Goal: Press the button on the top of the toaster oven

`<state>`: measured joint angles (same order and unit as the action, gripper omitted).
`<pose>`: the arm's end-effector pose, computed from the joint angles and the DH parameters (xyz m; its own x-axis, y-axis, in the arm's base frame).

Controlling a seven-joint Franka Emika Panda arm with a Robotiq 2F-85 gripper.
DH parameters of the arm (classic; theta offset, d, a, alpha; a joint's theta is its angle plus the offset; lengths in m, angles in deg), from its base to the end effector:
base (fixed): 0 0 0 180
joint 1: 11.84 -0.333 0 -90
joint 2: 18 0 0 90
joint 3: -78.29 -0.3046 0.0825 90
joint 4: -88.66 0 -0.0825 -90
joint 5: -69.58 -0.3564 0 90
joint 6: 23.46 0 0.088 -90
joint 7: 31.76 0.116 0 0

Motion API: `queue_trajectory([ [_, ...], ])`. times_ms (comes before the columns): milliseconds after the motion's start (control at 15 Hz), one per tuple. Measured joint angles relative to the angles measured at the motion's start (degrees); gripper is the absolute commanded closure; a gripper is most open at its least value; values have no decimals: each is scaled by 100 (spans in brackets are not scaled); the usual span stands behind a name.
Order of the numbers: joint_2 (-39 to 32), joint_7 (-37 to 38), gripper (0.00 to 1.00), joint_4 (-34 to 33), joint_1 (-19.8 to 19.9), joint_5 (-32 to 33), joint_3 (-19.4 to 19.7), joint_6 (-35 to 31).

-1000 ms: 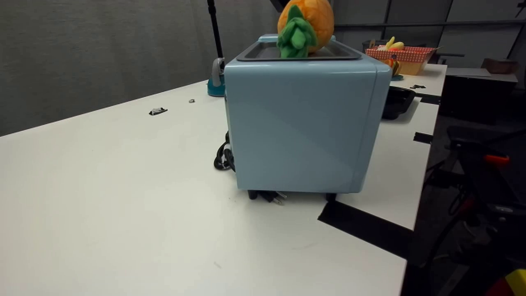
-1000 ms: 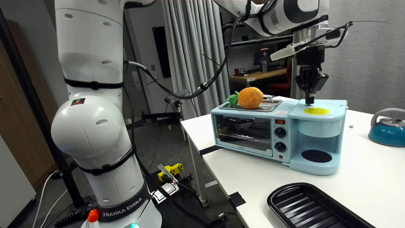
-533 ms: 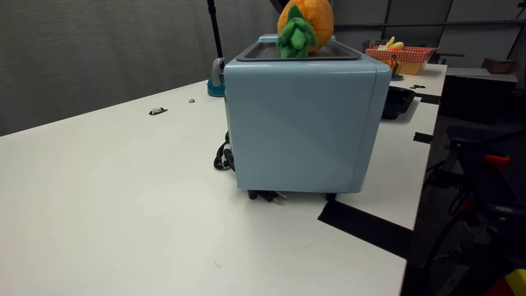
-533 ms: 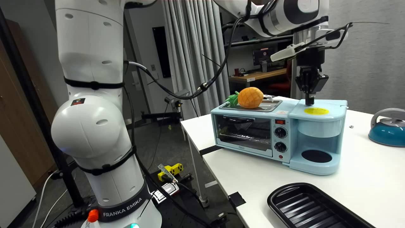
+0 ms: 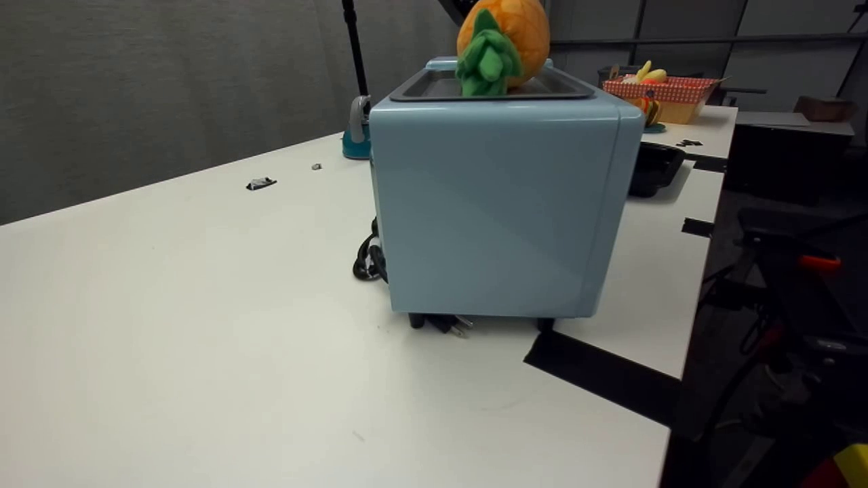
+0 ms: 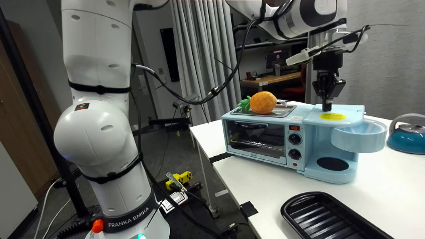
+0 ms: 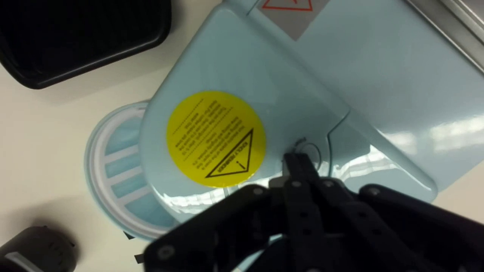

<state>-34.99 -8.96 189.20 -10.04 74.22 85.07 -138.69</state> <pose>0.5985 -0.0907 0.3907 0.8742 -0.4856 0.0037 -0.4828 -0.8683 0.1136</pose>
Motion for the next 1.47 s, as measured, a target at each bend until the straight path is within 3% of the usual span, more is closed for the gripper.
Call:
queue_trajectory([
  [733, -179, 127, 100, -284, 41, -1, 37, -9],
  [1467, 492, -1025, 100, -378, 329, -137, 43, 67],
])
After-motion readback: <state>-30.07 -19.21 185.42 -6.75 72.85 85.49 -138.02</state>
